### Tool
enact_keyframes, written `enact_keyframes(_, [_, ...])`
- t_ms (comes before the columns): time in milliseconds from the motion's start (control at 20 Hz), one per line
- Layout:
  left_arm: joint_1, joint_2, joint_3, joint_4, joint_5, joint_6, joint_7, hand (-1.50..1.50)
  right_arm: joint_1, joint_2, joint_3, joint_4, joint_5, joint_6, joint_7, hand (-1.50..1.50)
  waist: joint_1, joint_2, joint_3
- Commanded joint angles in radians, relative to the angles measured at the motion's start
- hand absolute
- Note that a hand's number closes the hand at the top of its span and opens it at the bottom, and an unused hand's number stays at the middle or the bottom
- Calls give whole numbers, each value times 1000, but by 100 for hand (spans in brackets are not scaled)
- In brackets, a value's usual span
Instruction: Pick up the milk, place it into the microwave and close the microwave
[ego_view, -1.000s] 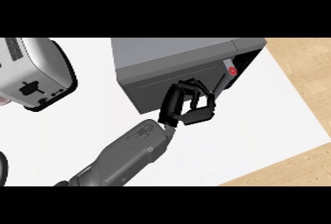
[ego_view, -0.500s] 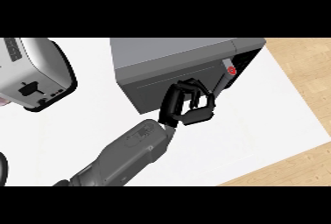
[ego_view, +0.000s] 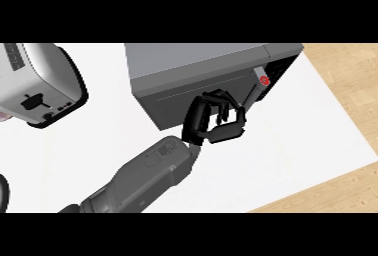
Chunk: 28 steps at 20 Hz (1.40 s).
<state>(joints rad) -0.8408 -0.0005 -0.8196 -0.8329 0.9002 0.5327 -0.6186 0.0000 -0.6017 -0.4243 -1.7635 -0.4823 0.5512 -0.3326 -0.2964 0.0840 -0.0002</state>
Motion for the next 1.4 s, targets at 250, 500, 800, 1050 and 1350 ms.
enact_keyframes(250, [-106, 1, 46, 90, 45, -8, -15, 150, -45, -80, -45, 34, 15, 13, 6, -150, -16, 12, -1])
enact_keyframes(500, [-111, 0, 35, 96, 65, -16, -34, 150, -69, -108, -59, 62, 15, 20, 5, -150, -9, 16, -1])
enact_keyframes(800, [-114, 0, 18, 99, 88, -11, -54, 150, -82, -109, -58, 130, -23, 52, -1, -150, -5, 25, 4])
enact_keyframes(1050, [-128, 0, 4, 99, 104, -6, -66, 150, -103, -116, -67, 180, -53, 70, -5, -150, -4, 23, 5])
enact_keyframes(1350, [-133, 0, -6, 114, 128, -15, -77, 150, -133, -142, -85, 231, -85, 93, -7, -150, 2, 23, 4])
